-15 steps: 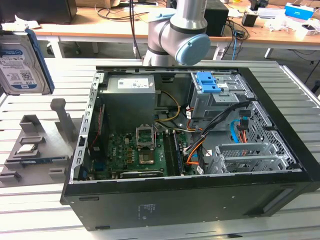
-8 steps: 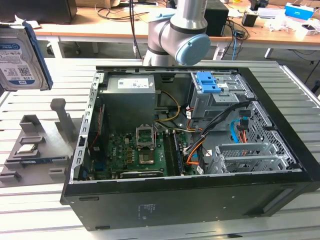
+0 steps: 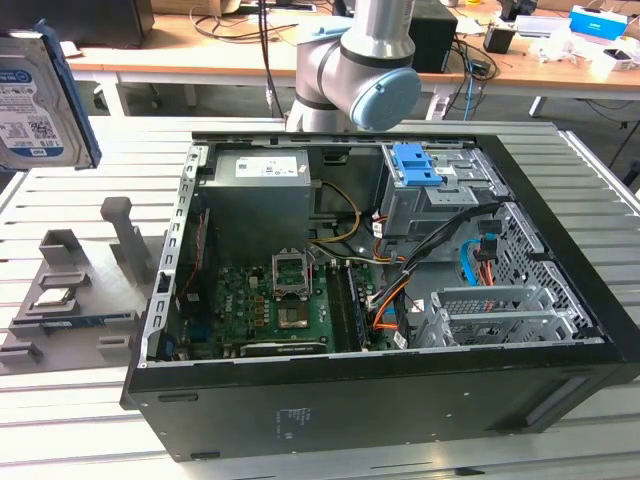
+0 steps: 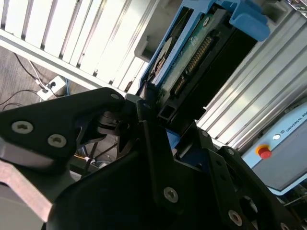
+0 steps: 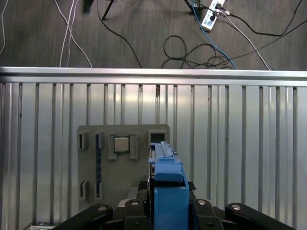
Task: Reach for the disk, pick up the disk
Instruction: 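Pick up the disk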
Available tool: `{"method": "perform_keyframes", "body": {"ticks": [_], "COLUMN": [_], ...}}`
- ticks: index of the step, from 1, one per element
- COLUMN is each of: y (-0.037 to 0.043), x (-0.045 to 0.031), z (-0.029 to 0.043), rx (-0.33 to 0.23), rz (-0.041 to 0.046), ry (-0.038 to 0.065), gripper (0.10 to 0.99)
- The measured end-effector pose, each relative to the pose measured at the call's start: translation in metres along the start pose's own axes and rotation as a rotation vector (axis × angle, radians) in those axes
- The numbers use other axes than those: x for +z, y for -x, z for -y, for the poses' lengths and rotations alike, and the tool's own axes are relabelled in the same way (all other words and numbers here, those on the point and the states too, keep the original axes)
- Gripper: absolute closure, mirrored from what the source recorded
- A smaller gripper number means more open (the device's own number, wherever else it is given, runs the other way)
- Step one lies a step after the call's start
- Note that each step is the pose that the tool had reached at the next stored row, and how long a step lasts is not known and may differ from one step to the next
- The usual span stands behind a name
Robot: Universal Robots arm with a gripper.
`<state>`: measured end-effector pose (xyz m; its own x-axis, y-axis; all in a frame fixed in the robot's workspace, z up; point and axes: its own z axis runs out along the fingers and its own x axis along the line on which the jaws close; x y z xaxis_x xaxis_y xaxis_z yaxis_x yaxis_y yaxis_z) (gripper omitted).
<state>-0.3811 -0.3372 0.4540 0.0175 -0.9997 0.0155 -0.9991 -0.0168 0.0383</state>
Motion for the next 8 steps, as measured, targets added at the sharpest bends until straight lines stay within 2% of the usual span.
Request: {"method": "perform_keyframes", "body": {"ticks": [6,8], "y": [-0.0002,-0.0003], "x": [-0.0151,-0.0244], "z": [-0.0006,-0.0009], "rx": [0.000,0.000], "rz": [0.0000,0.0000], "ry": [0.000,0.000], "gripper": [0.722,0.722]}}
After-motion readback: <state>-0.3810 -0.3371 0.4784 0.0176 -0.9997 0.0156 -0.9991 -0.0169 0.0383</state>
